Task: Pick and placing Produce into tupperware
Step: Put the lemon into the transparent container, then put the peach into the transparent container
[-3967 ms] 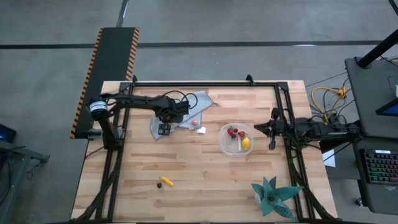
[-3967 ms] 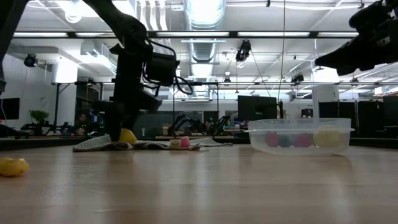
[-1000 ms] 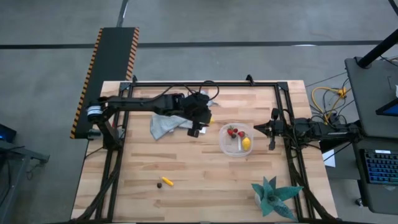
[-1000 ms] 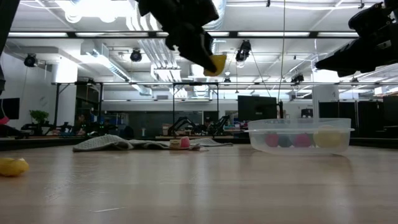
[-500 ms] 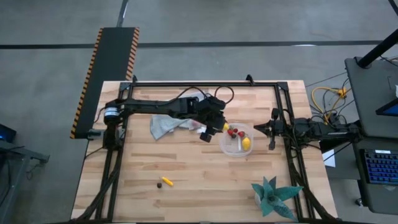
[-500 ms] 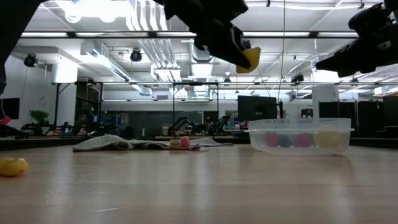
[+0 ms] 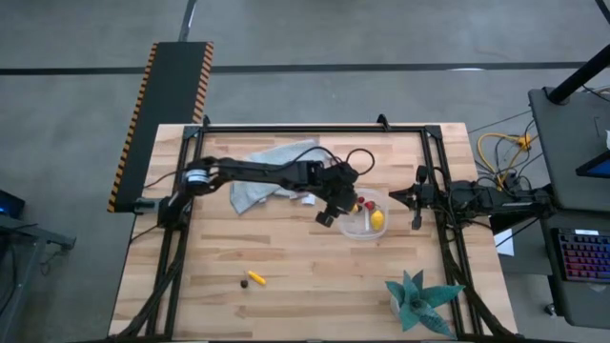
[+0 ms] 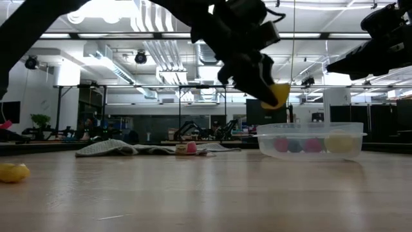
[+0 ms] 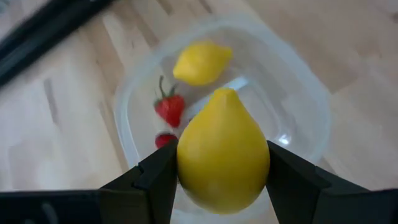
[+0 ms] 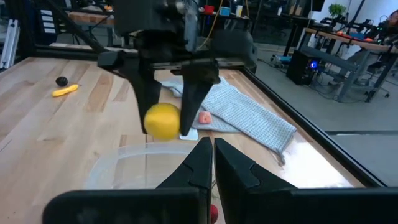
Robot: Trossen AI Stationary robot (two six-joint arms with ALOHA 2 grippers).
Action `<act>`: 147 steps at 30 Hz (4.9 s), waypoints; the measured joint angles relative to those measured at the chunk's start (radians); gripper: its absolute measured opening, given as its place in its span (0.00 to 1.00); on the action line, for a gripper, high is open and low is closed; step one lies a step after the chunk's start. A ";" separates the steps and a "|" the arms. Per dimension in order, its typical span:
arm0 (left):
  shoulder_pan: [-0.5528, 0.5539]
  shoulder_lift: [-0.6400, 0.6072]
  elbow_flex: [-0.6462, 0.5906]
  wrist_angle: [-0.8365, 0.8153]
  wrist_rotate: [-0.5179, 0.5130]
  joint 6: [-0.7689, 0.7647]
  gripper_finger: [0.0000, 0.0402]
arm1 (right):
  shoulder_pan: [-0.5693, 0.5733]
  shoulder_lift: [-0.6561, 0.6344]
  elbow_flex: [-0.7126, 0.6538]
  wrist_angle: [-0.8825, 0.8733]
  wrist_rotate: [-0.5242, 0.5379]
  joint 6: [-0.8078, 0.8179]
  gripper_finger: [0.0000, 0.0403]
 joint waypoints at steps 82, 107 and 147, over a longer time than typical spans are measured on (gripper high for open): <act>0.020 -0.015 0.045 -0.461 -0.332 -0.101 0.53 | 0.000 0.000 0.000 -0.016 -0.001 0.013 0.02; 0.195 -0.054 -0.174 -0.470 -0.248 -0.235 0.53 | 0.000 0.000 0.000 -0.060 -0.003 0.065 0.02; 0.195 -0.055 -0.253 -0.337 -0.181 -0.235 0.53 | 0.000 0.000 -0.002 -0.060 -0.002 0.069 0.02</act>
